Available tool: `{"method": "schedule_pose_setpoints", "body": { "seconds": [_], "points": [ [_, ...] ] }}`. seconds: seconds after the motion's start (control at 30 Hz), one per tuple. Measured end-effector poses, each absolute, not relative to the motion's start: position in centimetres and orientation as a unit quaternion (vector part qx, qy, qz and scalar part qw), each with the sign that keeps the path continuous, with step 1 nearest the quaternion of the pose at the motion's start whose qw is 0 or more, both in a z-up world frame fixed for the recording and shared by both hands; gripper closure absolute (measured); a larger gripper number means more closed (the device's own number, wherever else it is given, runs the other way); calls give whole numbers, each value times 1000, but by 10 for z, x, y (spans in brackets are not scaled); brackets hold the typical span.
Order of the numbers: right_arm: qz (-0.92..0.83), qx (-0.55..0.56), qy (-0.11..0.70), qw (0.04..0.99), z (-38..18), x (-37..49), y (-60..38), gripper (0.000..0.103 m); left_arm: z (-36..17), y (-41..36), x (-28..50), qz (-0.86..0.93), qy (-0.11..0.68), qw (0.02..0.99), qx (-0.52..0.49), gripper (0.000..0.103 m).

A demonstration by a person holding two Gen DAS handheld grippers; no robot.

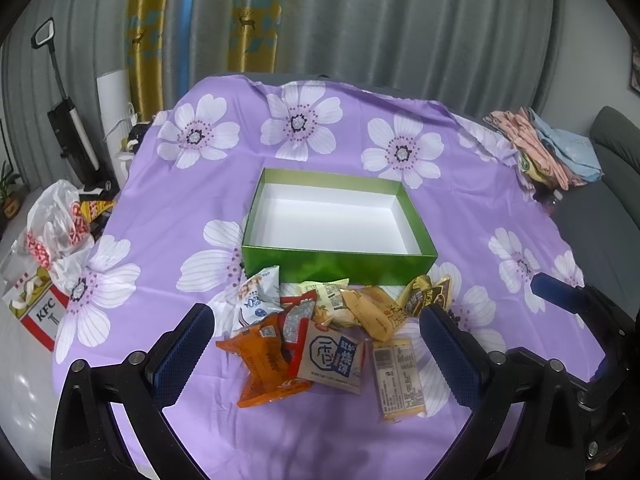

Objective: Organize snacks

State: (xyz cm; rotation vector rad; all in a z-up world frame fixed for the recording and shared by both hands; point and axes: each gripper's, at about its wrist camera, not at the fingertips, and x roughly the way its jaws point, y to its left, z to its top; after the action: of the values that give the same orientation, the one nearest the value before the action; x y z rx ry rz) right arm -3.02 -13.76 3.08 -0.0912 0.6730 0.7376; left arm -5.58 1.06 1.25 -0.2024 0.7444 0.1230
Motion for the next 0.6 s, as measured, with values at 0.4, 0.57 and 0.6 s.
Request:
{"method": "schedule_pose_setpoints", "body": {
  "seconds": [0.4,0.57,0.6],
  "points": [
    [345,-46,347,871,17,-20,-146,0,-4,16,-42,25,392,909,-139,1],
    [333,-49,371,865,-1,-16,-155,0,-28,24,-34,-18,422,883,-204,1],
    [331,-50,377,864,-5,-16,-157,0,-34,24,-33,-24,430,877,-211,1]
  ]
}}
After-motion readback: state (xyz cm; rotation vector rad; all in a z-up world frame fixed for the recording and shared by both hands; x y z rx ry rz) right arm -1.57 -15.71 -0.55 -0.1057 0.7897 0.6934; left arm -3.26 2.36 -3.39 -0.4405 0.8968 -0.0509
